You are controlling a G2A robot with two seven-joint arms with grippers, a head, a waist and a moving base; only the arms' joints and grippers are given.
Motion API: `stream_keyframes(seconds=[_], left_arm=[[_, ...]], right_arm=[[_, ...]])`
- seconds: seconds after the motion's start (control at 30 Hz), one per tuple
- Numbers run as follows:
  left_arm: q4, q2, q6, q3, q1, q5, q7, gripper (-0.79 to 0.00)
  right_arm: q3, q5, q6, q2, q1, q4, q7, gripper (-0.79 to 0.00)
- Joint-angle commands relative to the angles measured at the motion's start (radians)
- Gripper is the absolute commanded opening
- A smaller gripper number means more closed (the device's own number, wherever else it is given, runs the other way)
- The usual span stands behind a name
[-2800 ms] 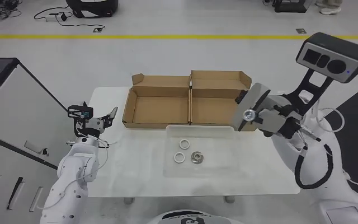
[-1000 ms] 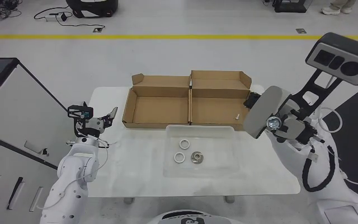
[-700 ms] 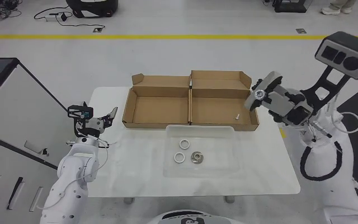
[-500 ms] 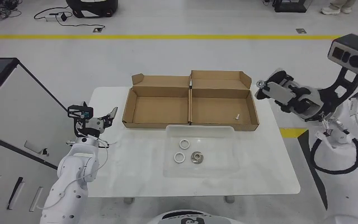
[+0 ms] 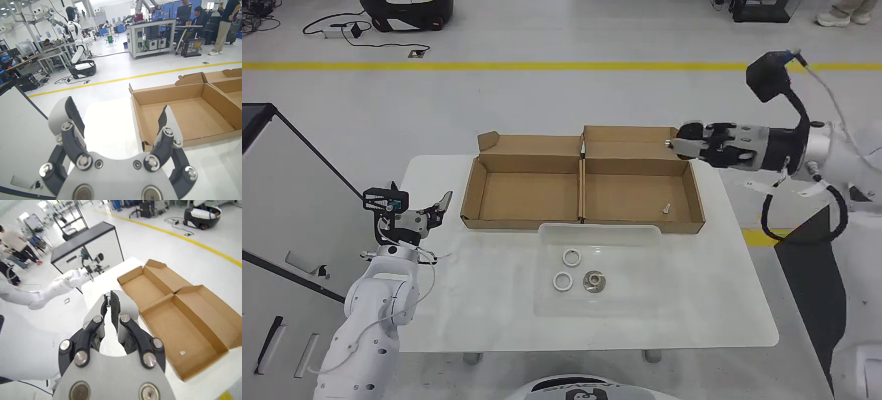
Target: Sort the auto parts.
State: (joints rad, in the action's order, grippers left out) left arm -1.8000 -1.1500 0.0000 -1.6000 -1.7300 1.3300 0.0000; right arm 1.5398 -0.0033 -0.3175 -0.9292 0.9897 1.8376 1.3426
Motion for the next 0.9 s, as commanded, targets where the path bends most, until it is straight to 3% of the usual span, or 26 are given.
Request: stream_keyframes(seconds=[0.0, 0.2, 0.4, 0.87], left_arm=[[0.000, 0.000, 0.000, 0.000, 0.000, 0.000, 0.000, 0.000], [0.000, 0.000, 0.000, 0.000, 0.000, 0.000, 0.000, 0.000], [0.000, 0.000, 0.000, 0.000, 0.000, 0.000, 0.000, 0.000], [0.000, 0.000, 0.000, 0.000, 0.000, 0.000, 0.000, 0.000]], right_arm=[[-0.063, -0.069, 0.007, -0.001, -0.072, -0.045, 0.020, -0.785], [-0.247, -0.272, -0.007, -0.009, -0.244, -0.137, 0.102, -0.785], [-0.428, -0.381, -0.019, -0.023, -0.359, -0.207, 0.141, -0.785], [-0.903, -0.448, -0.043, -0.040, -0.578, -0.414, 0.117, -0.785]])
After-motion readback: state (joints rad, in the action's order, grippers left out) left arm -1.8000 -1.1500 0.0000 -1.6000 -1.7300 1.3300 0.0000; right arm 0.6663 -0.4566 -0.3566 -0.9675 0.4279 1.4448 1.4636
